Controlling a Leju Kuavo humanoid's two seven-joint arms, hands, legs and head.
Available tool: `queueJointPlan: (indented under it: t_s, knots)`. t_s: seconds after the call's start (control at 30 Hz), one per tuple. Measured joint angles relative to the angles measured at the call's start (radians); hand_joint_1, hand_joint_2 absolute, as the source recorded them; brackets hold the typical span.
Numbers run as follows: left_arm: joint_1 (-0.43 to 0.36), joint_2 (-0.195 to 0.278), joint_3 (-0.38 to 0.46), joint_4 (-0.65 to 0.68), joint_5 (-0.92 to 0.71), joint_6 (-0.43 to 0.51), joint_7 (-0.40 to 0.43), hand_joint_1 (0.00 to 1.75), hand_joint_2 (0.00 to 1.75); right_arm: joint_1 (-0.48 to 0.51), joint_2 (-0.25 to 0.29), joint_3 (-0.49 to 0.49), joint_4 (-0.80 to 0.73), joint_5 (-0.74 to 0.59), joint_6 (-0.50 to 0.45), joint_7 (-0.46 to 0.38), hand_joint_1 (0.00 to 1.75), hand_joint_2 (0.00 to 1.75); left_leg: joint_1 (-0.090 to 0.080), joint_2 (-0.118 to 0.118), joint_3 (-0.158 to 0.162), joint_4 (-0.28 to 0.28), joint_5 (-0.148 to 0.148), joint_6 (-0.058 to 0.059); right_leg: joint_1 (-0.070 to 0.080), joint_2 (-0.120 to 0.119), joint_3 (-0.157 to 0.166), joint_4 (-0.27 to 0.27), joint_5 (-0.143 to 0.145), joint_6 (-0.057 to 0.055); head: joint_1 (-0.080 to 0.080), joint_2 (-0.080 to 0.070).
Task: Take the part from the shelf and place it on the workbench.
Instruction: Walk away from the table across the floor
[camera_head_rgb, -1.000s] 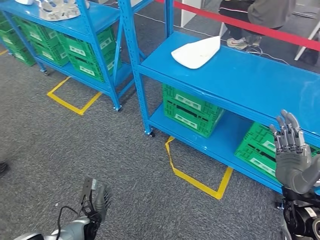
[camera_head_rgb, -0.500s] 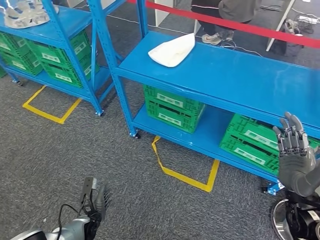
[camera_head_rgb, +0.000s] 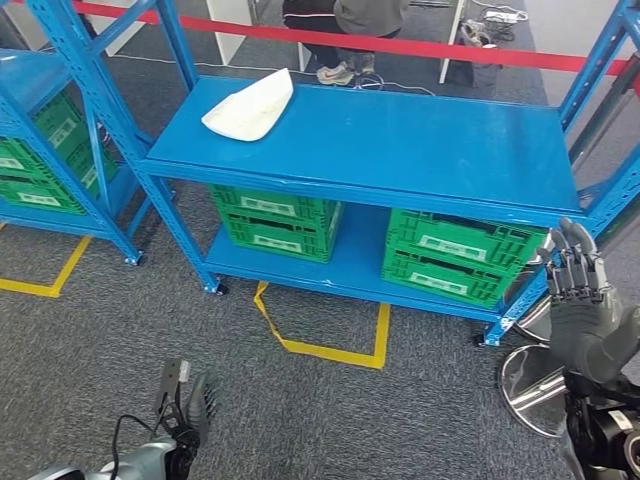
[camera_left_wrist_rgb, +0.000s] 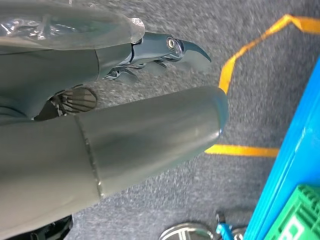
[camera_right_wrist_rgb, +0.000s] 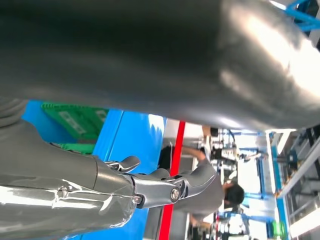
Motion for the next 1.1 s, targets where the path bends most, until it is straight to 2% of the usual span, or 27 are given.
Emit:
queueJointPlan:
  t_s: [0.03, 0.1, 0.13, 0.17, 0.23, 0.27, 0.3, 0.33, 0.37, 0.43, 0.47, 0.5, 0.53, 0.67, 0.7, 0.9, 1.1]
  knots:
    - [-0.001, 0.001, 0.000, 0.000, 0.000, 0.000, 0.000, 0.00, 0.00, 0.000, 0.000, 0.000, 0.000, 0.000, 0.000, 0.000, 0.00, 0.00, -0.001, -0.008, 0.011, -0.024, 0.004, 0.002, -0.001, 0.011, -0.003, 0.000, 0.001, 0.005, 0.000, 0.000]
    - [-0.003, 0.000, 0.000, 0.000, 0.000, 0.001, 0.000, 0.00, 0.00, 0.001, 0.000, 0.001, 0.000, 0.000, -0.001, 0.000, 0.00, 0.00, -0.002, 0.013, 0.016, -0.035, 0.006, 0.007, -0.003, 0.029, -0.010, -0.005, 0.003, 0.017, 0.001, 0.000]
    - [-0.005, -0.002, 0.000, 0.000, 0.000, 0.001, 0.000, 0.00, 0.00, 0.001, 0.000, 0.001, 0.000, 0.000, -0.001, 0.000, 0.00, 0.00, 0.000, 0.024, 0.019, -0.042, 0.008, 0.011, -0.003, 0.017, -0.015, 0.000, -0.003, 0.021, 0.002, 0.000]
    - [-0.006, -0.003, 0.000, 0.000, 0.000, 0.001, 0.000, 0.00, 0.00, 0.000, 0.000, 0.002, 0.000, 0.000, -0.001, 0.000, 0.00, 0.00, 0.002, 0.034, 0.022, -0.049, 0.012, 0.016, -0.003, -0.007, -0.026, 0.021, -0.020, 0.025, 0.006, 0.000]
    - [-0.005, -0.003, 0.000, 0.000, 0.000, 0.001, -0.001, 0.00, 0.00, -0.002, 0.000, 0.003, 0.001, -0.001, -0.004, -0.001, 0.00, 0.00, 0.004, 0.053, 0.026, -0.056, 0.014, 0.021, -0.005, -0.070, -0.071, 0.132, -0.083, 0.032, 0.015, 0.000]
    - [-0.003, -0.003, 0.000, 0.000, 0.000, 0.001, -0.001, 0.00, 0.00, -0.002, 0.000, 0.004, 0.001, -0.002, -0.006, -0.001, 0.00, 0.00, 0.004, 0.061, 0.025, -0.056, 0.014, 0.023, -0.008, -0.086, -0.101, 0.204, -0.116, 0.037, 0.019, 0.000]
    - [-0.001, -0.003, 0.000, 0.000, 0.000, 0.001, -0.001, 0.00, 0.00, -0.001, 0.000, 0.004, 0.002, -0.003, -0.009, -0.002, 0.00, 0.00, 0.004, 0.069, 0.025, -0.056, 0.013, 0.023, -0.012, -0.093, -0.124, 0.262, -0.136, 0.042, 0.020, 0.000]
    - [0.000, -0.003, 0.000, 0.000, 0.000, 0.001, -0.001, 0.00, 0.00, 0.001, 0.000, 0.004, 0.003, -0.003, -0.011, -0.002, 0.00, 0.00, 0.004, 0.076, 0.025, -0.055, 0.012, 0.023, -0.014, -0.096, -0.133, 0.287, -0.138, 0.047, 0.021, 0.000]
    - [0.001, -0.004, 0.000, 0.000, 0.000, 0.001, -0.001, 0.00, 0.00, 0.002, 0.000, 0.004, 0.004, -0.004, -0.013, -0.003, 0.00, 0.00, 0.005, 0.081, 0.026, -0.054, 0.011, 0.021, -0.017, -0.098, -0.121, 0.269, -0.120, 0.051, 0.022, 0.000]
    - [0.000, -0.005, 0.000, 0.000, 0.000, 0.002, 0.000, 0.00, 0.00, 0.000, 0.000, 0.004, 0.006, -0.003, -0.018, -0.002, 0.00, 0.00, 0.006, 0.087, 0.028, -0.049, 0.006, 0.014, -0.020, -0.105, -0.053, 0.141, -0.056, 0.054, 0.022, 0.000]
    - [-0.001, -0.005, 0.000, -0.001, 0.000, 0.002, 0.000, 0.00, 0.00, -0.001, 0.000, 0.004, 0.007, -0.003, -0.020, -0.002, 0.00, 0.00, 0.004, 0.088, 0.028, -0.045, 0.003, 0.009, -0.018, -0.109, -0.017, 0.073, -0.035, 0.054, 0.023, 0.000]
    - [-0.002, -0.006, 0.000, -0.001, 0.000, 0.003, 0.000, 0.00, 0.00, -0.004, 0.000, 0.004, 0.008, -0.003, -0.022, -0.001, 0.00, 0.00, 0.003, 0.089, 0.026, -0.042, 0.002, 0.003, -0.016, -0.112, 0.008, 0.027, -0.027, 0.050, 0.024, 0.000]
    - [-0.002, -0.005, 0.000, 0.000, 0.000, 0.004, 0.000, 0.00, 0.00, -0.005, 0.000, 0.004, 0.009, -0.003, -0.023, -0.001, 0.00, 0.00, 0.000, 0.090, 0.022, -0.037, 0.000, -0.001, -0.016, -0.113, 0.021, 0.003, -0.028, 0.047, 0.023, 0.000]
    - [-0.003, -0.004, 0.000, 0.000, -0.001, 0.006, 0.001, 0.00, 0.00, -0.006, 0.000, 0.005, 0.018, -0.002, -0.024, 0.000, 0.00, 0.00, -0.001, 0.092, 0.017, -0.034, 0.006, 0.009, -0.014, -0.106, 0.025, -0.006, -0.030, 0.042, 0.012, 0.000]
    - [-0.003, -0.004, 0.000, 0.000, -0.002, 0.007, 0.001, 0.00, 0.00, -0.007, 0.000, 0.005, 0.020, -0.002, -0.024, 0.000, 0.00, 0.00, -0.001, 0.092, 0.019, -0.037, 0.006, 0.008, -0.012, -0.106, 0.025, -0.006, -0.031, 0.041, 0.010, 0.000]
    - [-0.004, -0.004, 0.000, 0.000, -0.004, 0.008, 0.001, 0.00, 0.00, -0.007, 0.000, 0.004, 0.029, 0.000, -0.026, 0.000, 0.00, 0.00, 0.002, 0.092, 0.026, -0.051, 0.013, -0.006, -0.009, -0.107, 0.027, -0.006, -0.032, 0.030, 0.008, 0.000]
    - [-0.004, -0.004, 0.001, 0.000, -0.004, 0.008, 0.003, 0.00, 0.00, -0.006, 0.000, 0.003, 0.033, 0.002, -0.027, 0.000, 0.00, 0.00, 0.002, 0.092, 0.026, -0.053, 0.014, -0.018, -0.009, -0.107, 0.027, -0.006, -0.031, 0.027, 0.009, 0.000]
